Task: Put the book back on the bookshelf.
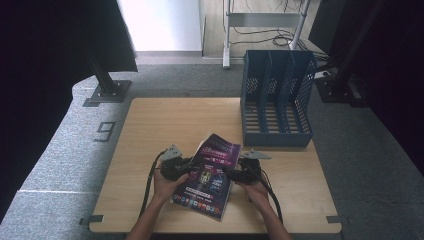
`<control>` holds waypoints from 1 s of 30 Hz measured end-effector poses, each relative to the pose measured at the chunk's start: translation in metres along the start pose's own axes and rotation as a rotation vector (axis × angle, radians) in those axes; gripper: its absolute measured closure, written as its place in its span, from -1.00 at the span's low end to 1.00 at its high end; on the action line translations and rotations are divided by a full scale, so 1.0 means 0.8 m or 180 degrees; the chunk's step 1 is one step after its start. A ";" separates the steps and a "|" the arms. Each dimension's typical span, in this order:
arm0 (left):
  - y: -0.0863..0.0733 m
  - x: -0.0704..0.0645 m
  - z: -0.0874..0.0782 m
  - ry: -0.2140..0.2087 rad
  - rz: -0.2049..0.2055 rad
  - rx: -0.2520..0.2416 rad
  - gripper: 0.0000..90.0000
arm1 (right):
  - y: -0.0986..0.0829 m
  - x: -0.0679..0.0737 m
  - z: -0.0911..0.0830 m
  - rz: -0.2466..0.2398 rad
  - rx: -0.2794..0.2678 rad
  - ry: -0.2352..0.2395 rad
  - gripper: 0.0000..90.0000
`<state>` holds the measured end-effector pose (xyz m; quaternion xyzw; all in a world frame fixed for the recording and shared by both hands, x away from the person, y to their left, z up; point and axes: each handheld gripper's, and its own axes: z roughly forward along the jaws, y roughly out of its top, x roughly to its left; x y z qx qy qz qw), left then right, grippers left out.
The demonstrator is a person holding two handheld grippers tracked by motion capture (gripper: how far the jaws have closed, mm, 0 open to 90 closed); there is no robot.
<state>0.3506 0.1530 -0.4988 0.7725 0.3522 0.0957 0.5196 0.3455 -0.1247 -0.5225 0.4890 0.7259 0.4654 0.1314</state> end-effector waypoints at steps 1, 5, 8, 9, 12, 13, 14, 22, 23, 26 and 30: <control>0.000 0.000 0.000 0.0000 0.0000 0.0000 0.87 | 0.000 0.000 0.000 0.0000 0.0002 -0.0001 -0.49; -0.006 0.006 0.008 0.0051 -0.0045 0.0090 0.87 | 0.000 0.000 0.002 -0.0006 0.0011 0.0012 -0.49; -0.008 0.007 0.011 0.0064 -0.0048 0.0119 0.87 | 0.000 0.001 0.003 -0.0016 0.0027 0.0003 -0.49; -0.008 0.007 0.011 0.0072 -0.0044 0.0135 0.87 | -0.001 0.001 0.004 -0.0018 0.0032 -0.0003 -0.49; -0.010 0.008 0.014 0.0121 -0.0026 0.0184 0.87 | -0.001 0.000 0.007 -0.0025 0.0058 -0.0018 -0.49; -0.010 0.008 0.014 0.0121 -0.0026 0.0184 0.87 | -0.001 0.000 0.008 -0.0028 0.0059 -0.0023 -0.49; -0.010 0.008 0.016 0.0146 -0.0013 0.0211 0.87 | -0.001 0.000 0.009 -0.0029 0.0063 -0.0026 -0.49; -0.018 0.014 0.026 0.0241 0.0009 0.0331 0.86 | 0.000 0.000 0.016 -0.0063 0.0110 -0.0053 -0.47; -0.019 0.015 0.027 0.0248 0.0010 0.0347 0.86 | 0.000 0.000 0.017 -0.0066 0.0114 -0.0058 -0.47; -0.021 0.014 0.031 0.0313 0.0062 0.0409 0.85 | -0.001 -0.001 0.020 -0.0082 0.0142 -0.0072 -0.47; -0.024 0.014 0.036 0.0337 0.0070 0.0499 0.84 | -0.001 -0.002 0.025 -0.0077 0.0181 -0.0095 -0.46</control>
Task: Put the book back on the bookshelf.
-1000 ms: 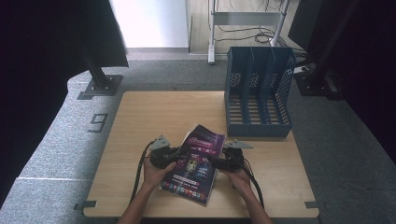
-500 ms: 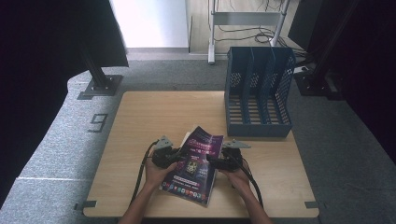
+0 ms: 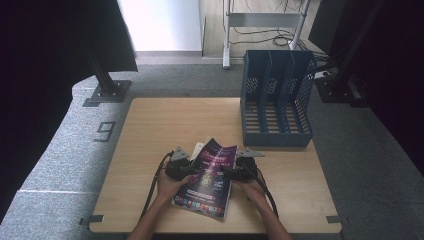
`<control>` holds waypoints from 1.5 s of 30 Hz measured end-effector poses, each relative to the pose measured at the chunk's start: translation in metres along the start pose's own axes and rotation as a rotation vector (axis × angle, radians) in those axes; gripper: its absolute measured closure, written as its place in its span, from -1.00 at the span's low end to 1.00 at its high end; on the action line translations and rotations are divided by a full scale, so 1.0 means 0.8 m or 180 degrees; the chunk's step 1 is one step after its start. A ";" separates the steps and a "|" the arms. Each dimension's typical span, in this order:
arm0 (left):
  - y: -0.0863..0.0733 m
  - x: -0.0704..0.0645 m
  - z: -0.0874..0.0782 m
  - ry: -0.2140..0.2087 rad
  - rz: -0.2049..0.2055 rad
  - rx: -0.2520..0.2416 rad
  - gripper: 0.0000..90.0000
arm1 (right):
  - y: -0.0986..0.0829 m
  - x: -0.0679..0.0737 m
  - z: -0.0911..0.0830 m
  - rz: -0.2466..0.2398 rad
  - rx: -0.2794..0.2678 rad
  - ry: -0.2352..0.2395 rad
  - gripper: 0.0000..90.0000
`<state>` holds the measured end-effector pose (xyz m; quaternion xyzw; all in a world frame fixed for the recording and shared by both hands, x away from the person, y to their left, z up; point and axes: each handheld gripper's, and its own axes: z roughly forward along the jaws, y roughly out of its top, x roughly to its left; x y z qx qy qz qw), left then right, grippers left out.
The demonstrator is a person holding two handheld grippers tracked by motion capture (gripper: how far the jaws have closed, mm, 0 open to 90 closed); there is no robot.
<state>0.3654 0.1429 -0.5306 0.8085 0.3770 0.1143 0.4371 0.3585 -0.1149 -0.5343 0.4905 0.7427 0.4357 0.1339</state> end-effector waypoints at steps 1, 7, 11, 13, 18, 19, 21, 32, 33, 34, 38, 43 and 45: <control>0.000 0.000 0.001 0.0008 -0.0002 0.0012 0.84 | 0.000 0.000 0.001 -0.0008 0.0002 -0.0015 -0.46; -0.001 0.004 0.003 -0.0014 -0.0044 0.0040 0.84 | 0.004 0.002 0.002 -0.0003 -0.0012 0.0002 -0.45; -0.003 0.007 0.005 -0.0020 -0.0072 0.0059 0.83 | 0.010 0.003 0.001 -0.0009 -0.0026 0.0039 -0.39; -0.003 0.008 0.005 -0.0023 -0.0082 0.0058 0.83 | 0.012 0.003 0.002 -0.0019 -0.0034 0.0043 -0.38; -0.005 0.013 0.007 -0.0045 -0.0125 0.0062 0.82 | 0.017 0.001 0.009 -0.0043 -0.0008 0.0048 -0.33; -0.005 0.014 0.007 -0.0054 -0.0145 0.0078 0.82 | 0.018 -0.001 0.010 -0.0041 -0.0002 0.0056 -0.31; -0.006 0.015 0.008 -0.0057 -0.0154 0.0088 0.82 | 0.020 -0.003 0.013 -0.0038 0.0049 0.0064 -0.27; -0.005 0.015 0.008 -0.0055 -0.0139 0.0103 0.82 | 0.026 -0.018 0.032 0.0031 0.0145 0.0109 -0.17; -0.005 0.015 0.008 -0.0055 -0.0138 0.0106 0.82 | 0.026 -0.019 0.033 0.0028 0.0148 0.0115 -0.15; -0.005 0.015 0.008 -0.0056 -0.0141 0.0104 0.82 | 0.027 -0.020 0.034 0.0015 0.0147 0.0123 -0.14; -0.005 0.016 0.008 -0.0069 -0.0151 0.0113 0.82 | 0.032 -0.022 0.039 -0.0029 0.0218 0.0106 -0.12; -0.006 0.016 0.008 -0.0071 -0.0157 0.0117 0.82 | 0.037 -0.023 0.041 -0.0080 0.0208 0.0109 -0.07; -0.005 0.016 0.008 -0.0070 -0.0154 0.0116 0.82 | 0.037 -0.027 0.043 -0.0052 0.0214 0.0120 -0.04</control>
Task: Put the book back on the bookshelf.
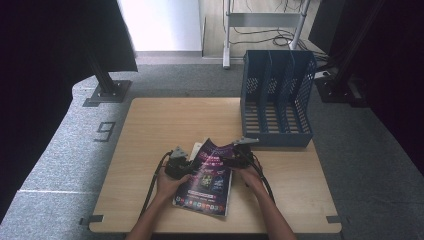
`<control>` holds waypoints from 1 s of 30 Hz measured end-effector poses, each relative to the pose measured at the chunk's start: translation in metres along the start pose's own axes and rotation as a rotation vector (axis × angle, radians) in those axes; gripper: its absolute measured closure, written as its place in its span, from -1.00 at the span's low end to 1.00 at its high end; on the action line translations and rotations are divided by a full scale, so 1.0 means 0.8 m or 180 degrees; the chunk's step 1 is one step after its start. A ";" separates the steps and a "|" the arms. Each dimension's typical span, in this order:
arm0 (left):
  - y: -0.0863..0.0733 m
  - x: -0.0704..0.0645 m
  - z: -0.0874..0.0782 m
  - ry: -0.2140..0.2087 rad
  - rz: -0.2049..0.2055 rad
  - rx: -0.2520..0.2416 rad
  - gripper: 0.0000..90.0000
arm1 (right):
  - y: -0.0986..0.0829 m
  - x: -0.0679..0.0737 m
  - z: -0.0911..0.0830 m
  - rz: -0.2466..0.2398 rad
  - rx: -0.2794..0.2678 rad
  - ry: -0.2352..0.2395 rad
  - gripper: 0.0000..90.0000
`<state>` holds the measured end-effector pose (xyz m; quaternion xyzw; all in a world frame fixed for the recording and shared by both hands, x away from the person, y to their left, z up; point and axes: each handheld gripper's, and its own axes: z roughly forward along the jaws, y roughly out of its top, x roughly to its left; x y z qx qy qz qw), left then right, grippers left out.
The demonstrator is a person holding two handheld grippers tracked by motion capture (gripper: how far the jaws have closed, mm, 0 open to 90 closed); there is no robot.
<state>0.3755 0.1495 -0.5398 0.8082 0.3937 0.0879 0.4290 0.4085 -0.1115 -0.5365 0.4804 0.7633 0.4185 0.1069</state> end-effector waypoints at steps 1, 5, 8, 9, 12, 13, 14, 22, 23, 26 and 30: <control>0.000 0.000 0.000 0.0000 0.0000 0.0000 0.82 | 0.000 0.000 0.000 0.0000 0.0000 0.0000 -0.04; 0.000 0.000 0.000 0.0000 0.0000 -0.0001 0.82 | 0.000 -0.006 0.003 0.0032 -0.0013 0.0023 0.03; 0.000 0.000 0.000 -0.0002 -0.0003 -0.0005 0.81 | -0.001 -0.009 0.004 -0.0001 -0.0007 -0.0014 0.16; 0.000 0.000 0.000 -0.0002 -0.0003 -0.0005 0.81 | -0.001 -0.009 0.004 -0.0001 -0.0007 -0.0014 0.16; 0.000 0.001 0.000 -0.0014 -0.0013 -0.0013 0.81 | -0.001 -0.011 0.005 -0.0010 0.0017 0.0027 0.27; 0.000 0.001 0.000 -0.0014 -0.0013 -0.0013 0.81 | -0.001 -0.011 0.005 -0.0010 0.0017 0.0027 0.27; 0.000 0.001 -0.001 -0.0017 -0.0013 -0.0015 0.80 | 0.000 -0.011 0.003 -0.0015 0.0015 0.0050 0.32; 0.001 0.001 -0.002 -0.0031 -0.0006 -0.0032 0.80 | 0.001 -0.009 0.000 -0.0013 -0.0012 0.0073 0.40; 0.001 0.000 -0.003 -0.0036 -0.0008 -0.0043 0.80 | 0.001 -0.009 -0.001 -0.0020 -0.0017 0.0075 0.40; 0.003 -0.001 -0.008 -0.0047 0.0006 -0.0094 0.80 | 0.004 -0.005 -0.007 -0.0008 -0.0077 0.0074 0.43; 0.006 -0.003 -0.015 -0.0056 0.0033 -0.0181 0.79 | 0.008 -0.002 -0.018 -0.0008 -0.0190 0.0105 0.48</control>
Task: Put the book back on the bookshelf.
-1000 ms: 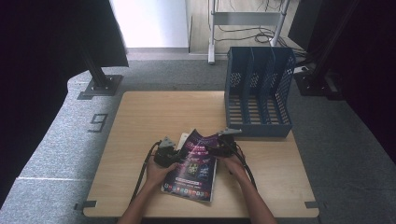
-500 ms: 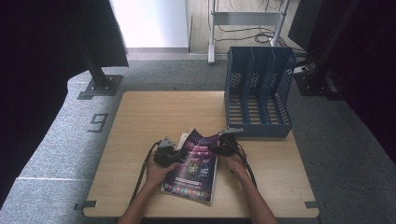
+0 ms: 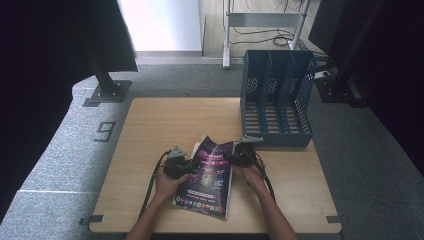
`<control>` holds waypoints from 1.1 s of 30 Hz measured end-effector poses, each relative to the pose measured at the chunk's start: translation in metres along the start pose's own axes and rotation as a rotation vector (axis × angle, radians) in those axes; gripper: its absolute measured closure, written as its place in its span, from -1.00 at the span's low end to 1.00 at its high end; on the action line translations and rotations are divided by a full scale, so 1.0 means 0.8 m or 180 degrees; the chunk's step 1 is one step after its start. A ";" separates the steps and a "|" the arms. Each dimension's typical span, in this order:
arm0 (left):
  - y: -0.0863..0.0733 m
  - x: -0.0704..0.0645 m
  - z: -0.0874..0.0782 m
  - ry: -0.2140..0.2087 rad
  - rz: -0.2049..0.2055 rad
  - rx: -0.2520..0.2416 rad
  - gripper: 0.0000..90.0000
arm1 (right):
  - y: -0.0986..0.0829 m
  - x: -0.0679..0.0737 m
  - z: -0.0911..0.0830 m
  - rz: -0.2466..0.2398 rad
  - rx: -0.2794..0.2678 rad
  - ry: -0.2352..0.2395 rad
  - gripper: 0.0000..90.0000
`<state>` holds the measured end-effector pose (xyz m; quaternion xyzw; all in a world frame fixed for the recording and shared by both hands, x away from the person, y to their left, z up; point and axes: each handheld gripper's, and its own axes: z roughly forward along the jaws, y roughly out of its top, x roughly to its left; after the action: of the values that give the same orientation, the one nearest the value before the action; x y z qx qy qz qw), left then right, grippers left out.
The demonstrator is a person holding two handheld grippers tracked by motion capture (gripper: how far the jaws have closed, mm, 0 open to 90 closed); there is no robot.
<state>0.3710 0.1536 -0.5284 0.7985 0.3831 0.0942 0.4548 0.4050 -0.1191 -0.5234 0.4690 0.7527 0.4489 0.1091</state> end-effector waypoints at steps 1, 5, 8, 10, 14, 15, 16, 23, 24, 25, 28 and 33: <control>0.000 0.000 0.000 0.0000 0.0000 0.0000 0.79 | 0.002 0.001 -0.003 -0.0012 -0.0024 -0.0005 0.48; 0.005 -0.003 -0.011 -0.0006 0.0049 -0.0120 0.79 | 0.010 0.010 -0.016 -0.0122 -0.0137 -0.0030 0.49; 0.009 -0.003 -0.019 -0.0025 0.0067 -0.0219 0.79 | 0.016 0.017 -0.027 -0.0186 -0.0244 -0.0011 0.51; 0.011 -0.004 -0.024 -0.0033 0.0070 -0.0272 0.80 | 0.020 0.020 -0.035 -0.0231 -0.0314 0.0009 0.52; 0.017 -0.008 -0.034 -0.0019 0.0115 -0.0373 0.80 | 0.026 0.029 -0.048 -0.0319 -0.0427 0.0016 0.53; 0.017 -0.008 -0.034 -0.0019 0.0115 -0.0373 0.81 | 0.027 0.031 -0.051 -0.0345 -0.0445 0.0009 0.53; 0.019 -0.010 -0.038 -0.0013 0.0131 -0.0412 0.81 | 0.028 0.032 -0.053 -0.0354 -0.0468 0.0010 0.54; 0.023 -0.010 -0.047 -0.0025 0.0129 -0.0504 0.82 | 0.036 0.042 -0.066 -0.0478 -0.0555 0.0033 0.56; 0.023 -0.010 -0.048 -0.0029 0.0125 -0.0518 0.82 | 0.037 0.043 -0.067 -0.0487 -0.0567 0.0036 0.56; 0.024 -0.011 -0.050 -0.0025 0.0130 -0.0532 0.82 | 0.038 0.044 -0.068 -0.0502 -0.0583 0.0038 0.56; 0.026 -0.012 -0.054 -0.0020 0.0147 -0.0574 0.82 | 0.040 0.047 -0.073 -0.0519 -0.0630 0.0050 0.57; 0.028 -0.015 -0.059 -0.0014 0.0167 -0.0647 0.83 | 0.043 0.050 -0.080 -0.0565 -0.0705 0.0073 0.59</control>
<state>0.3508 0.1696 -0.4814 0.7581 0.3494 0.1427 0.5317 0.3666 -0.1181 -0.4498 0.3806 0.7383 0.5232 0.1908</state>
